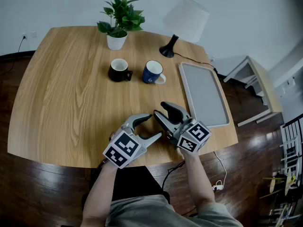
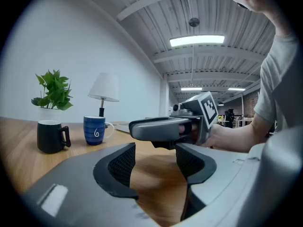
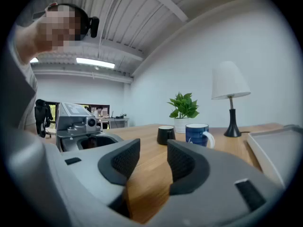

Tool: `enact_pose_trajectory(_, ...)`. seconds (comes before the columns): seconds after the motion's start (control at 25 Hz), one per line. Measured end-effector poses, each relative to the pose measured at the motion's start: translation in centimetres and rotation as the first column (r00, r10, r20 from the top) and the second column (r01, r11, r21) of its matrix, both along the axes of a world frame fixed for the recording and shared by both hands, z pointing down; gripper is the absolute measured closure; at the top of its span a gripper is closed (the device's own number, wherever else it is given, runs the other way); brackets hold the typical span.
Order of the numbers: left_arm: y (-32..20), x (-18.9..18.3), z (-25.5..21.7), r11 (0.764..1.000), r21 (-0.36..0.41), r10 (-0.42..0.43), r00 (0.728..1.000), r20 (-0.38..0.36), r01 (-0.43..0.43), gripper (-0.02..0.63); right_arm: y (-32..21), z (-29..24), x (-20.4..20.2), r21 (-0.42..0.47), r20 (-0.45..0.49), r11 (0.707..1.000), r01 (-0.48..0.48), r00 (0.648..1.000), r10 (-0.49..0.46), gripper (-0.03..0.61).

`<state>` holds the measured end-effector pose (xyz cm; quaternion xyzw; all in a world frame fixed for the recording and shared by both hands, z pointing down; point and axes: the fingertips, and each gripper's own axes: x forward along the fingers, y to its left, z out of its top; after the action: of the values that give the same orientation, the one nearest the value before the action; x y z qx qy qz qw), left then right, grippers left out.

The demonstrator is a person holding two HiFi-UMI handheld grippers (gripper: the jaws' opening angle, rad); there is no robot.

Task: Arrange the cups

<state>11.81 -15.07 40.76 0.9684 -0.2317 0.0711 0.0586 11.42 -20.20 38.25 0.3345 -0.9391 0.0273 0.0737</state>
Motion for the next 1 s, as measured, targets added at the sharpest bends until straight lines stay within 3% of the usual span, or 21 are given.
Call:
enact_pose_trajectory(0.2,0.1,0.0,0.0,1.000,0.002,0.012,1.000,0.004,-0.012,0.350,-4.5,-1.2,2.2,0.059,-0.144,0.997,-0.055,0.988,0.063,0.408)
enact_pose_trajectory(0.4,0.2,0.1,0.2,1.000,0.002,0.024,1.000,0.004,-0.024,0.350,-9.9,-0.1,4.3,0.065,-0.290,0.993,-0.095,0.951,0.110,0.407)
enact_pose_trajectory(0.76,0.2,-0.1,0.2,1.000,0.003,0.024,1.000,0.004,-0.024,0.350,-15.0,2.3,4.0,0.039,-0.469,0.998,-0.053,0.881,0.065,0.407)
enact_pose_trajectory(1.0,0.2,-0.1,0.2,1.000,0.004,0.022,1.000,0.003,-0.022,0.354,-16.6,3.9,3.0,-0.006,-0.539,1.000,-0.013,0.842,0.008,0.413)
